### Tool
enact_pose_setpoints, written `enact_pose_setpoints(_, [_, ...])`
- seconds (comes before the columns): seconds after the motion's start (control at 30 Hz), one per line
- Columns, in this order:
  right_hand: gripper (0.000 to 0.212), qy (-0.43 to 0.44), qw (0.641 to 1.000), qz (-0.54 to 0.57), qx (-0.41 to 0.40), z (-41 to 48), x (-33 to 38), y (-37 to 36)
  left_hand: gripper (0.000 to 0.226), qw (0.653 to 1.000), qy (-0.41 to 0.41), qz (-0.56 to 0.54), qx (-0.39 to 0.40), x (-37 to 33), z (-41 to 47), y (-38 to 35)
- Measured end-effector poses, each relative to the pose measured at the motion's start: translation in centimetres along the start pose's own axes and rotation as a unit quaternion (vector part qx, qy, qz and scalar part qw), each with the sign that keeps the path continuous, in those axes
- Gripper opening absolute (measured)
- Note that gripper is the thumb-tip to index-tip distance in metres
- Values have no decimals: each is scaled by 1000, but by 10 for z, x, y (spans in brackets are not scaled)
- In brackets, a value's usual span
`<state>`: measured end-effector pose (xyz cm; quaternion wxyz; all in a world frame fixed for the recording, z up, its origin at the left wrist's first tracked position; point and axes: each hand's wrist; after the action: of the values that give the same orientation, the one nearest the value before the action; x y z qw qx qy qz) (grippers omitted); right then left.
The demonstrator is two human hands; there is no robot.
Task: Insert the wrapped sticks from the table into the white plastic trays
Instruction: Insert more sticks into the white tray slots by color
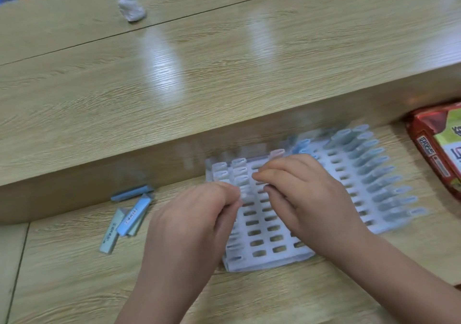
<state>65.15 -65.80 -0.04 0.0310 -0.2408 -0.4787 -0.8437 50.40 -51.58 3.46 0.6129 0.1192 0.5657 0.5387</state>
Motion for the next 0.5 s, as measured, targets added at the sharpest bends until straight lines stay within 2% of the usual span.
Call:
enact_pose_setpoints(0.23, [21,2,1000,9,10,-2,-1,1,8,998,50,-49,-1,14,2,-20])
enact_pose_setpoints(0.5, [19,13,1000,-9,7,-4,-4,-3,6,999,-43,18,-14,18,4,-24])
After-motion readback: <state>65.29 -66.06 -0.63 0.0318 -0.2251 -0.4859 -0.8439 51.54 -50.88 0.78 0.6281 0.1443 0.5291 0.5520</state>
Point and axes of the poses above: each hand's wrist, its own z-axis towards the middle knuckle, its own y-axis out of the back of the hand, x = y × z, and after that the axes turned 5 degrees about y, right-handed
